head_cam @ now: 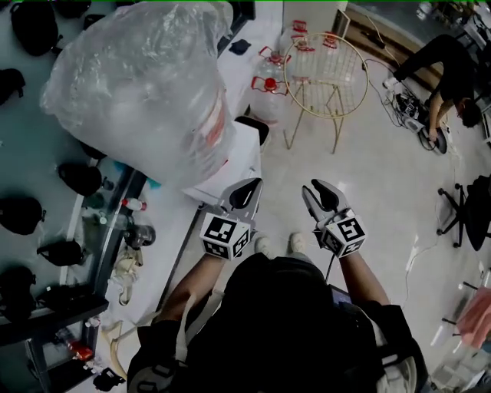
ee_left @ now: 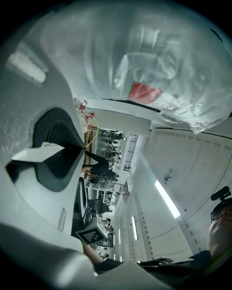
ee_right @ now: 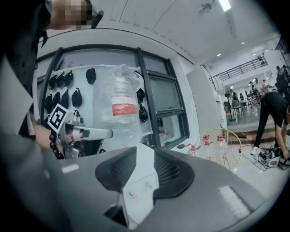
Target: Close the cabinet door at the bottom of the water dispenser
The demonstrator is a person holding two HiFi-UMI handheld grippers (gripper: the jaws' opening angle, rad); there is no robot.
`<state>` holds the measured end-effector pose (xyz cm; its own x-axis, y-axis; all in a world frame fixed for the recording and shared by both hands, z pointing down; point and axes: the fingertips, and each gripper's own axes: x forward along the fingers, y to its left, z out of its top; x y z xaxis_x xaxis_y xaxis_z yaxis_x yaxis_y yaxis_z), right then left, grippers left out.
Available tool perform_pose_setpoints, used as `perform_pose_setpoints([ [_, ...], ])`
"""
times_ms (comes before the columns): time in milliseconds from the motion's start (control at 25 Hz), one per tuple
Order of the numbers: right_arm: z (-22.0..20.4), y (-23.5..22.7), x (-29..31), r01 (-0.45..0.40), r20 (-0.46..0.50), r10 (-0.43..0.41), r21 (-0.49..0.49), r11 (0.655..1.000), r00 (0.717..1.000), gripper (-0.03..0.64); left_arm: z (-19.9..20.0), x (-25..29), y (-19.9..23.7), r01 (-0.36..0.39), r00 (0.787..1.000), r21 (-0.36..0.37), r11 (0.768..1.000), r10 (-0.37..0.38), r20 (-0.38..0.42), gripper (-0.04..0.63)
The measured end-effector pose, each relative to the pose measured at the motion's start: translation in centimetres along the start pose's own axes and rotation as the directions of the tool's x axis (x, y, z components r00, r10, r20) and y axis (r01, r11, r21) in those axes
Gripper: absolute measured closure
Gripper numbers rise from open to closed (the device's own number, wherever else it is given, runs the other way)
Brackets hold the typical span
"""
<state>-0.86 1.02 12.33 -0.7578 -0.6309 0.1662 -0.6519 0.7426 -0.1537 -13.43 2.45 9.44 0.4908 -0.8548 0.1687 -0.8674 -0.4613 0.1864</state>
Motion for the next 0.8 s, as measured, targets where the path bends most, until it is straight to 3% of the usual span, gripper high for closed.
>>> perform_pose_setpoints([
  [320, 5.0, 0.5, 0.9, -0.082, 0.091, 0.084, -0.024, 0.996, 0.992, 0.556, 3.4, -4.2, 1.6, -0.122, 0.990, 0.026, 0.992, 0.120, 0.077, 0.588],
  [440, 5.9, 0.7, 0.2, -0.114, 0.096, 0.119, -0.052, 0.992, 0.988, 0.611, 3.9, -4.9, 1.3, -0.160, 0.982, 0.021, 0.987, 0.157, 0.100, 0.588],
  [800, 7.3, -1.2, -1.1, -0.190, 0.109, 0.192, -0.031, 0.981, 0.975, 0.611, 5.5, -4.7, -0.6, -0.237, 0.956, -0.026, 0.971, 0.238, 0.172, 0.588],
])
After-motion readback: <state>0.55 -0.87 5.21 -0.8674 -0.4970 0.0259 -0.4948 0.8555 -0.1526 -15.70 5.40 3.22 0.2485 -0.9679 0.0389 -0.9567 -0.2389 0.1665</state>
